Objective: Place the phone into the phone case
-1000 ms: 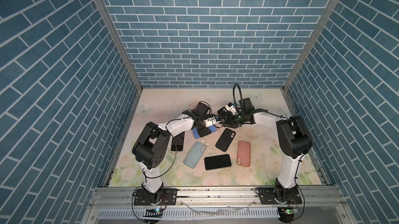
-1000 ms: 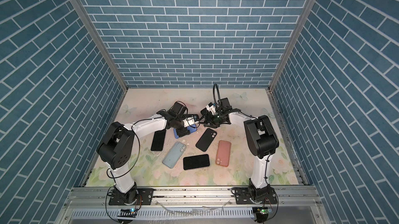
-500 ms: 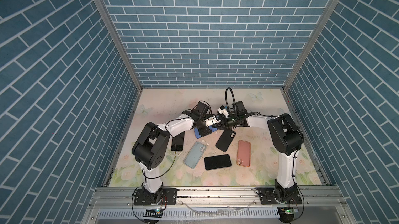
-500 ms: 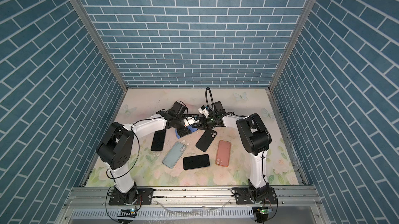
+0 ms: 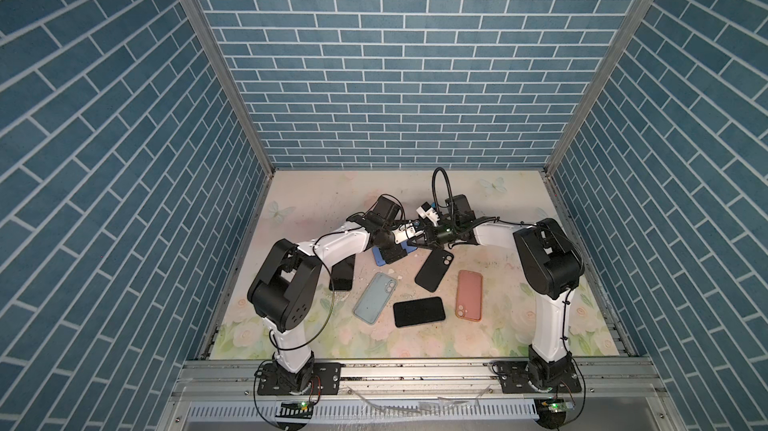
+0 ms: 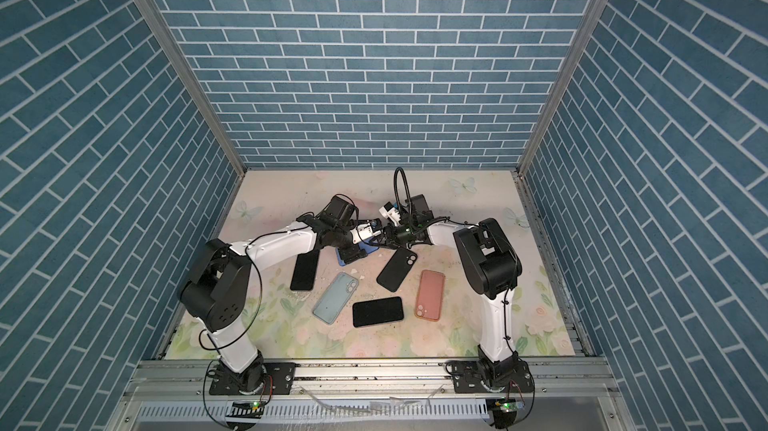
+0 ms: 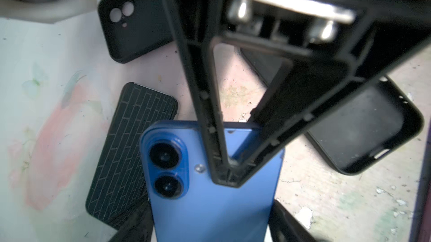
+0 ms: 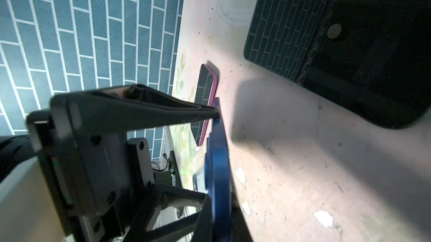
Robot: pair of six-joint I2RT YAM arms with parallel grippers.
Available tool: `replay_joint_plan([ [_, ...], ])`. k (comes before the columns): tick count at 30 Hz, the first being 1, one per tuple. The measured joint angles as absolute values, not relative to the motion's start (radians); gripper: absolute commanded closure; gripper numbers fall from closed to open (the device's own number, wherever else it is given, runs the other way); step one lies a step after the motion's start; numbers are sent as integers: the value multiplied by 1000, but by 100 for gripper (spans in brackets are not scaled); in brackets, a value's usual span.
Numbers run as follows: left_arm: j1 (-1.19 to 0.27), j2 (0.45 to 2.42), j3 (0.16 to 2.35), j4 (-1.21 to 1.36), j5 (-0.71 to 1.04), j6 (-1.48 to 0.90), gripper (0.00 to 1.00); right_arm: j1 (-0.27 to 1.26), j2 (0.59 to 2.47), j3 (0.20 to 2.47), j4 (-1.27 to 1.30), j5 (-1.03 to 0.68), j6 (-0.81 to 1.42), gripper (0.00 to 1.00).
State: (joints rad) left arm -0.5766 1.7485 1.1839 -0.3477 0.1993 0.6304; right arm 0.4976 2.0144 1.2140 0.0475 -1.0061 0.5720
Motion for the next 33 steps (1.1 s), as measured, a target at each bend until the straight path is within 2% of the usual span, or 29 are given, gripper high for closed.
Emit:
replay_joint_plan([
  [10,-577,1406,1094,-212,11,564,0,337,1876,1312,-142,-860,521,100],
  [16,-501,1296,1119,-231,-104,314,0,344,1724,1317,-210,-710,340,100],
  [20,-361,1292,1234,-350,-25,75,1,395,1565,1183,-153,-563,142,100],
  [24,-265,1314,1307,-443,135,-166,3,498,1410,973,9,-424,-120,100],
  [28,-255,1374,1306,-511,296,-364,8,606,1353,842,150,-279,-384,100],
  [33,-263,1399,1207,-503,478,-577,11,719,1354,760,310,-108,-715,100],
])
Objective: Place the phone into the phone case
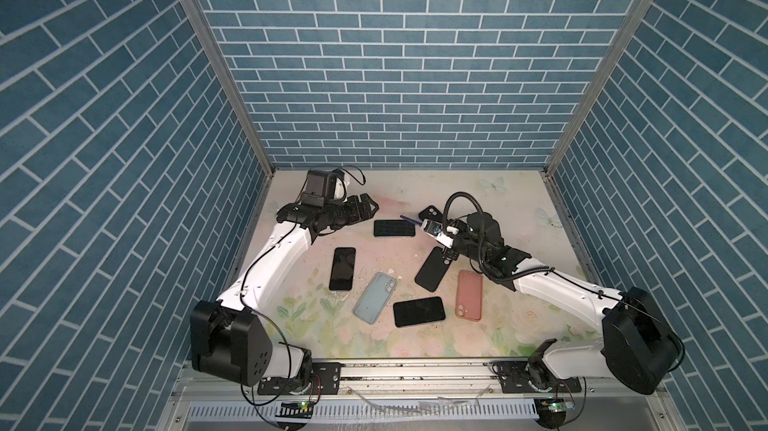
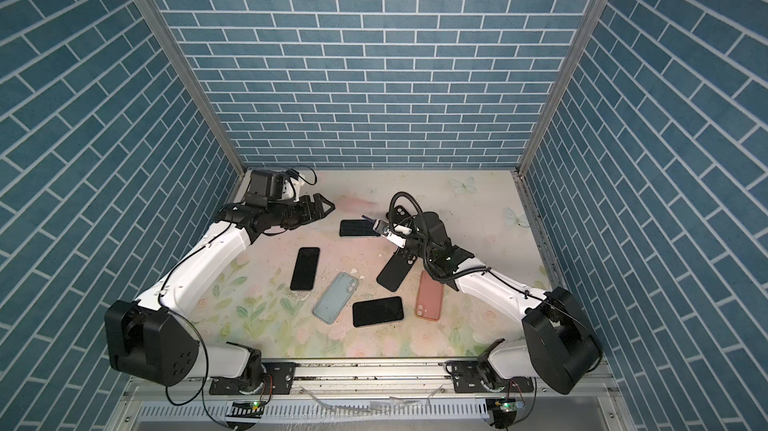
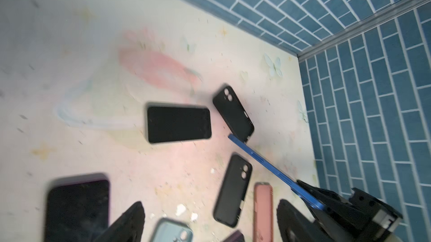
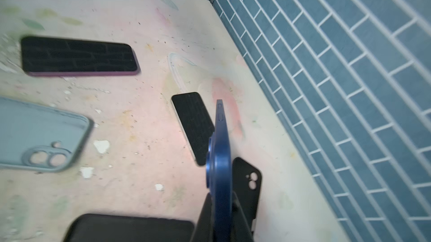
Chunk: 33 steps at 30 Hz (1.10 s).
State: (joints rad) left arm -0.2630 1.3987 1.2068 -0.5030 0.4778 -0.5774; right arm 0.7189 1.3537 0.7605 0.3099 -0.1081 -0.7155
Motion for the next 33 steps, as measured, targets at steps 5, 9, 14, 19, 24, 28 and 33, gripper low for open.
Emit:
replay_joint_plan([
  [5,-294,1393,1134,-462,576,-737,11,793,1371,720,448,-2,-926,100],
  [9,-304,1390,1074,-380,619,-876,12,842,1403,719,555,54,-1061,100],
  [14,-307,1396,998,-222,636,-1051,15,891,1453,699,701,89,-1163,100],
  [19,-308,1442,939,-69,630,-1188,21,919,1511,694,791,96,-1220,100],
  [24,-308,1453,918,47,607,-1275,41,932,1539,694,840,107,-1240,100],
  [28,-309,1453,902,161,584,-1324,54,938,1554,694,877,117,-1240,100],
  [33,-316,1475,886,292,564,-1381,67,947,1563,694,903,125,-1240,100],
])
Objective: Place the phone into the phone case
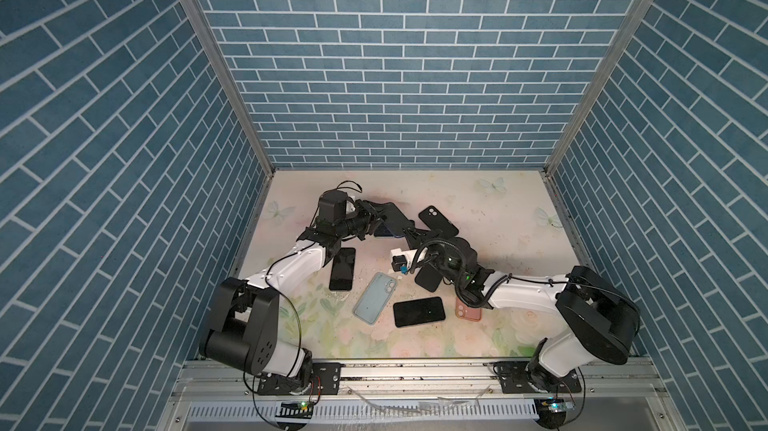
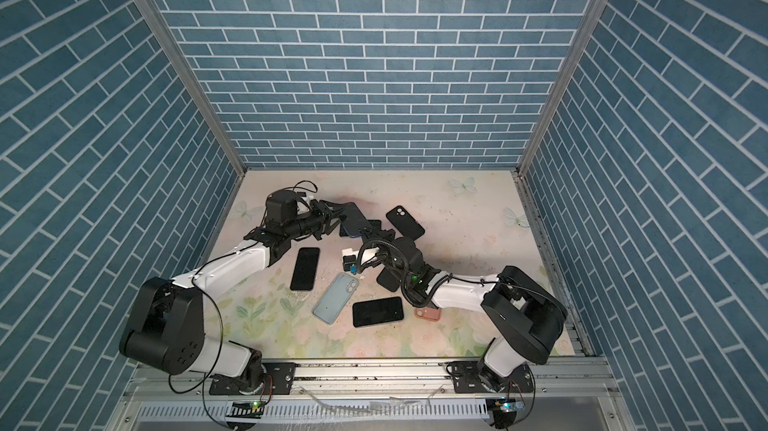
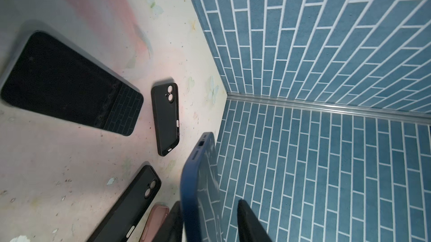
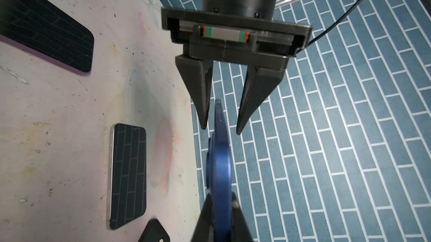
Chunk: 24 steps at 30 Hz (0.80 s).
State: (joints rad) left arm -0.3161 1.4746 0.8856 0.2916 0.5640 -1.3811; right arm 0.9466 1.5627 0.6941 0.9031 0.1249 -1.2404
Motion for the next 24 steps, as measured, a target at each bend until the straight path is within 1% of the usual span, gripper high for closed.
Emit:
replay_joint_plan([
  [4,-327,1500,880,362,553,-1408,82,949,1570,694,926,139,-1240,100],
  [11,-339,1517,859,471,534,-1465,100,949,1581,693,965,160,-1240,100],
  [20,-341,1534,851,553,523,-1485,100,949,1584,692,990,181,-1240,100],
  [21,-341,1534,847,566,522,-1485,100,949,1583,690,994,181,-1240,95],
  [22,-341,1534,841,579,522,-1486,100,949,1580,686,995,181,-1244,86],
  [23,-341,1534,837,588,524,-1488,100,949,1575,682,995,180,-1247,75],
  [24,-341,1538,835,603,522,-1492,100,949,1570,675,992,179,-1244,69],
])
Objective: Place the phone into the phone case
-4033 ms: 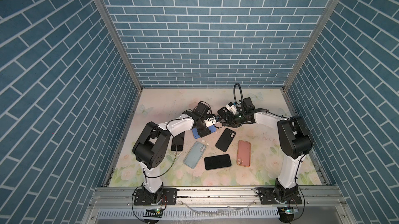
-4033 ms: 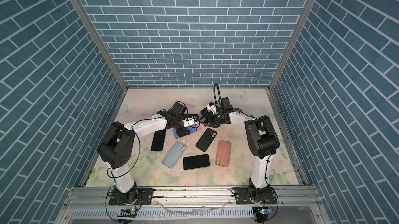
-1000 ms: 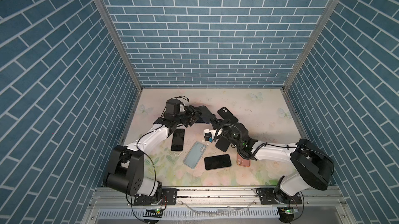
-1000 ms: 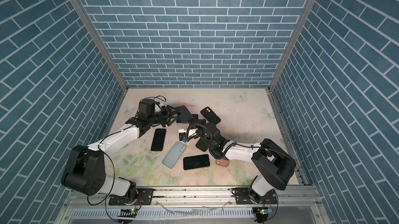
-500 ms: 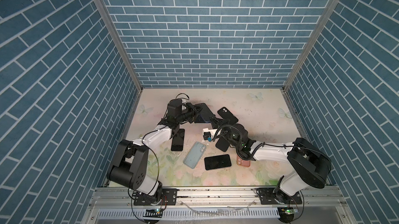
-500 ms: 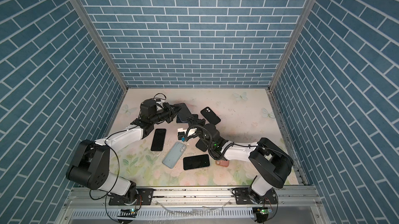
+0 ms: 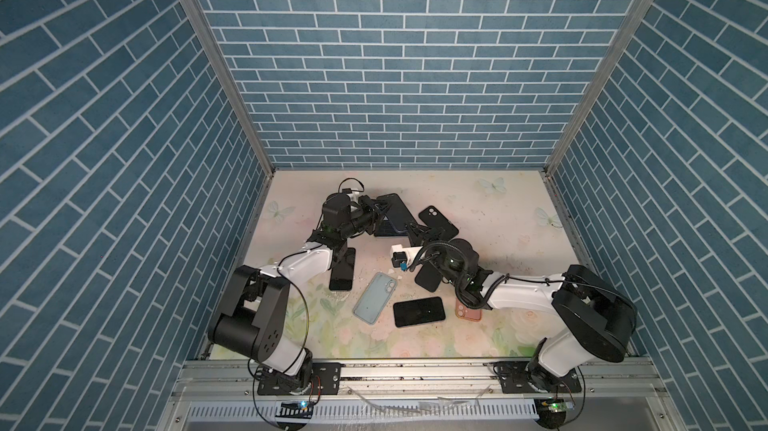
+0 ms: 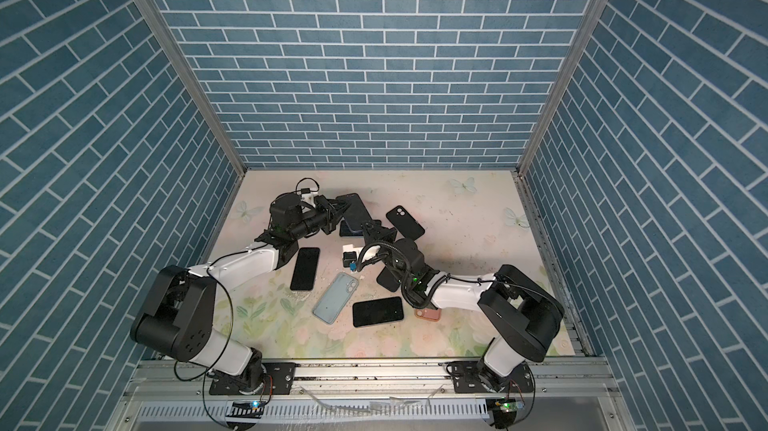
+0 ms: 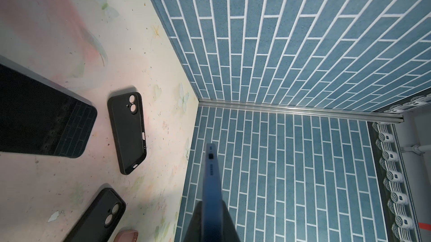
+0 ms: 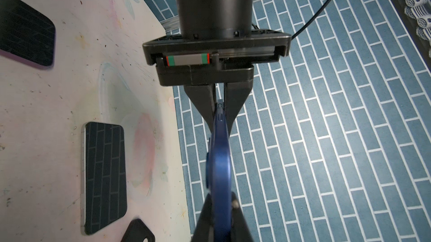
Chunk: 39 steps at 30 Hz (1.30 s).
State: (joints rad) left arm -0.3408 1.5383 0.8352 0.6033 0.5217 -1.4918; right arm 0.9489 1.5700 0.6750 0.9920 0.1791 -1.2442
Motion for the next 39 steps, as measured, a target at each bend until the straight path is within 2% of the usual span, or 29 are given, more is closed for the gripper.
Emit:
replay_joint_plan([
  [3,-310,1565,841,668,490,-1502,100,956,1536,636,969,179,-1237,62],
  [8,-252,1608,875,735,450,-1515,100,962,1500,589,953,182,-1208,57],
  [11,-246,1615,894,775,438,-1512,100,962,1470,572,939,191,-1144,44],
  [13,-245,1616,904,793,437,-1498,100,955,1430,573,897,197,-1054,41],
  [16,-244,1616,928,798,437,-1452,100,918,1314,618,707,165,-822,41],
  [19,-242,1602,949,767,434,-1378,100,800,1211,757,480,65,-516,42],
  [23,-242,1536,952,719,419,-1258,100,599,1162,944,284,-148,-131,42],
  [26,-242,1474,951,710,402,-1182,100,502,1174,981,245,-325,107,43],
  [29,-243,1432,950,727,390,-1139,100,430,1247,965,321,-509,385,45],
  [32,-249,1423,939,785,374,-1137,100,397,1377,915,554,-637,699,44],
  [36,-267,1462,911,897,350,-1180,100,392,1606,892,930,-698,1095,42],
  [39,-287,1502,888,974,326,-1216,100,407,1717,892,1110,-704,1278,41],
])
